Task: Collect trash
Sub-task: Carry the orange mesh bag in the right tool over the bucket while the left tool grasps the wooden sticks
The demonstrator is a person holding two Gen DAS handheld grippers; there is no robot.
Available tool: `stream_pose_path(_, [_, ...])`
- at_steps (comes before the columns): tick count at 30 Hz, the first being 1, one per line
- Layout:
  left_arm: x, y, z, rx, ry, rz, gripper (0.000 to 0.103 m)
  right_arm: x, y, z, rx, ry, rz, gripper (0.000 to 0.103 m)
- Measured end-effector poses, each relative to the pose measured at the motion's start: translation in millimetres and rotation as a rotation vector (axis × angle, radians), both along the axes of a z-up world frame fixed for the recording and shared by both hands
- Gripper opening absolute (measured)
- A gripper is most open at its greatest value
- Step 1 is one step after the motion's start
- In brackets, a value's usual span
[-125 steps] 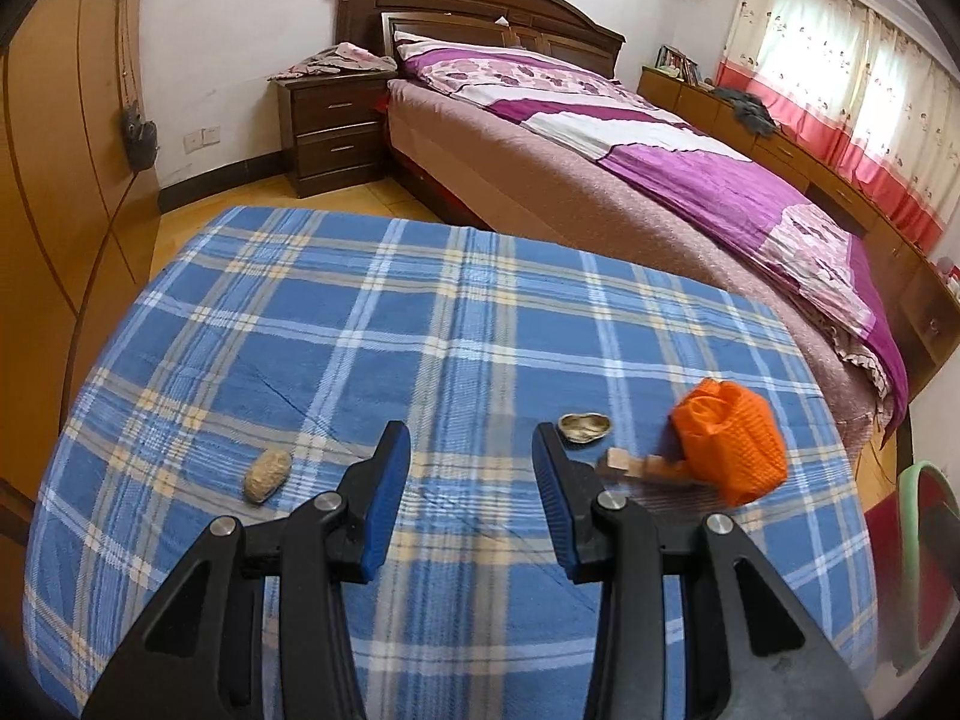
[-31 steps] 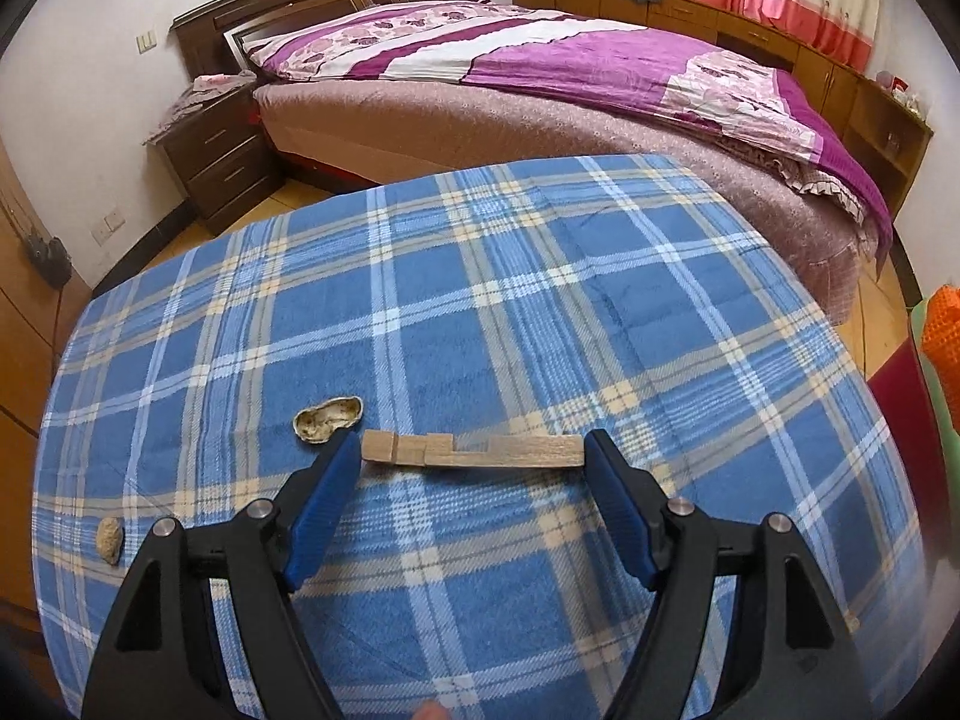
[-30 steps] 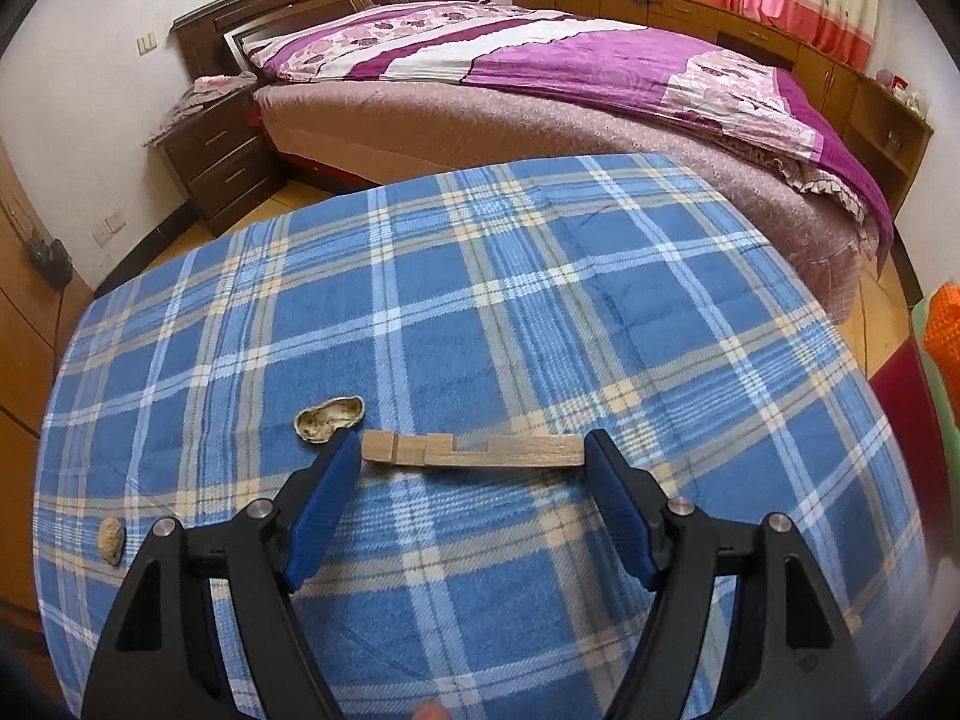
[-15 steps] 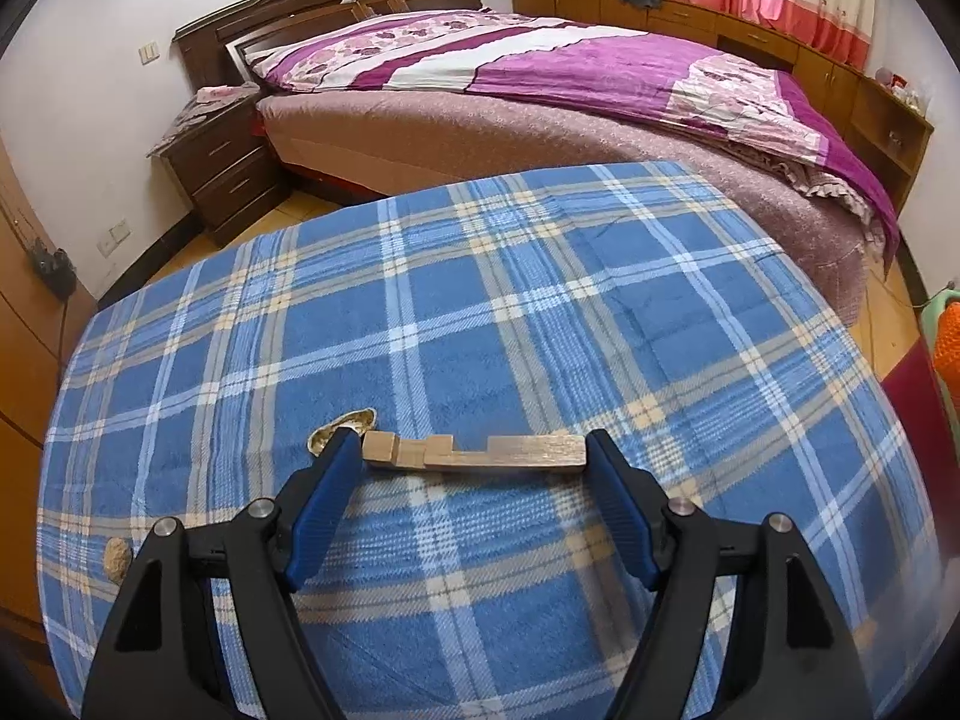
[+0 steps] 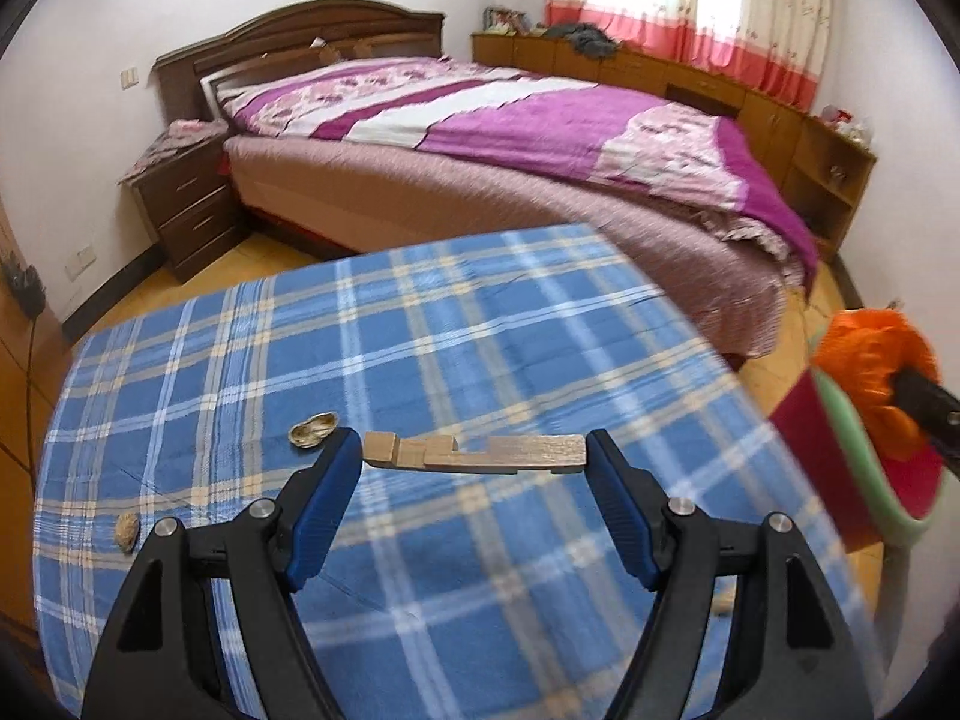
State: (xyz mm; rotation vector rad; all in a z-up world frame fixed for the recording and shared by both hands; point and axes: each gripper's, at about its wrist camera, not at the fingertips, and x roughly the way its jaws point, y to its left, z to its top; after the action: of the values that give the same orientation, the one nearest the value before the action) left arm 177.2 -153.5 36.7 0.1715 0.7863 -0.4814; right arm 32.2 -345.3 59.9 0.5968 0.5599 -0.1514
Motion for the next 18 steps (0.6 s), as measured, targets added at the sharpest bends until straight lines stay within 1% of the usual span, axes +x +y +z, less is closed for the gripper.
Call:
stream_pose_path(8, [-44,-15,32,-0.079,-0.023,-0.085,0.076,-36,-12,15,-0.015,-0.024,-0.063,0.019])
stream_pose_path(13, [-66,-30,43,-0.104,-0.030,-0.132,0.076,-62,-24,17,-0.019,-0.032,-0.110,0.019])
stream_pose_path(18, [-84,-55,51,-0.123,-0.034,-0.191,0.076,-85,-41,16,-0.024,-0.028,-0.164,0.021])
